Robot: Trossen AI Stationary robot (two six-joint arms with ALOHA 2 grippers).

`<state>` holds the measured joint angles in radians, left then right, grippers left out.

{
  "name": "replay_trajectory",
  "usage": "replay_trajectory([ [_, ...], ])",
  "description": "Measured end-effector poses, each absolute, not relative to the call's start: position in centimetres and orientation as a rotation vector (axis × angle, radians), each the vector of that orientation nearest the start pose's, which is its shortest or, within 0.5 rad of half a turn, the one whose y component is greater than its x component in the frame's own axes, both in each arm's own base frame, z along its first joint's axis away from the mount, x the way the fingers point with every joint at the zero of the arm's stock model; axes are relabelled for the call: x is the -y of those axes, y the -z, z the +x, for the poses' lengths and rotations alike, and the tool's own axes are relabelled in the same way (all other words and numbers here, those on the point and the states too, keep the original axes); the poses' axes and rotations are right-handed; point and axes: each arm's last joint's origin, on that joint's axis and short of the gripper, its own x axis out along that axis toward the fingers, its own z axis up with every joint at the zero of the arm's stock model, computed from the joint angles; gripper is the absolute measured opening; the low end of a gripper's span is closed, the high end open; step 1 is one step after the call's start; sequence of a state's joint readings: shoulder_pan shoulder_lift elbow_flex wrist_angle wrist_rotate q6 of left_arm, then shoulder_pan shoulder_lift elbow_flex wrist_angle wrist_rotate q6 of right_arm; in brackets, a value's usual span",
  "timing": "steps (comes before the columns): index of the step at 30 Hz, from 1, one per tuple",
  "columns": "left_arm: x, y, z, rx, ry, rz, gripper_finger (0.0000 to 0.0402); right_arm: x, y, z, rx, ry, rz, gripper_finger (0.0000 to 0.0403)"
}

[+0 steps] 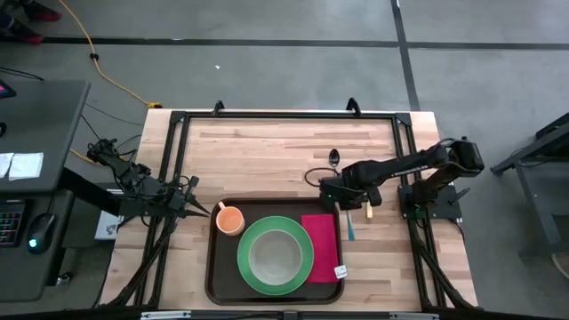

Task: Set up tray
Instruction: Put the blue fork on the top of the table napkin to the right of the green plate on the brown serving tray

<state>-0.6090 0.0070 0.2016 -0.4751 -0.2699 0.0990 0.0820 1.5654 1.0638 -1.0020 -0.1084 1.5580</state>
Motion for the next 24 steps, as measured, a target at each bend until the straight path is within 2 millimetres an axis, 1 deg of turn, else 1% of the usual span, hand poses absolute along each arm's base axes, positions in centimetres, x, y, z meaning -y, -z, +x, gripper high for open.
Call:
replay_trajectory([
  [8,3.7,-18.4,6.7,-0.252,0.35,0.224,0.0072,-4.8,-21.0,26.7,-1.282,1.047,1.295,0.0],
  [13,3.7,-18.3,6.7,-0.261,0.349,0.228,0.0072,-5.9,-21.1,26.8,-1.273,1.028,1.331,0.0],
  [16,3.7,-18.3,6.7,-0.261,0.349,0.228,0.0072,-6.2,-21.1,27.0,-1.255,1.01,1.352,0.0],
  [24,3.7,-18.3,6.7,-0.262,0.348,0.228,0.0072,-6.4,-21.2,27.8,-1.197,0.952,1.406,0.0],
])
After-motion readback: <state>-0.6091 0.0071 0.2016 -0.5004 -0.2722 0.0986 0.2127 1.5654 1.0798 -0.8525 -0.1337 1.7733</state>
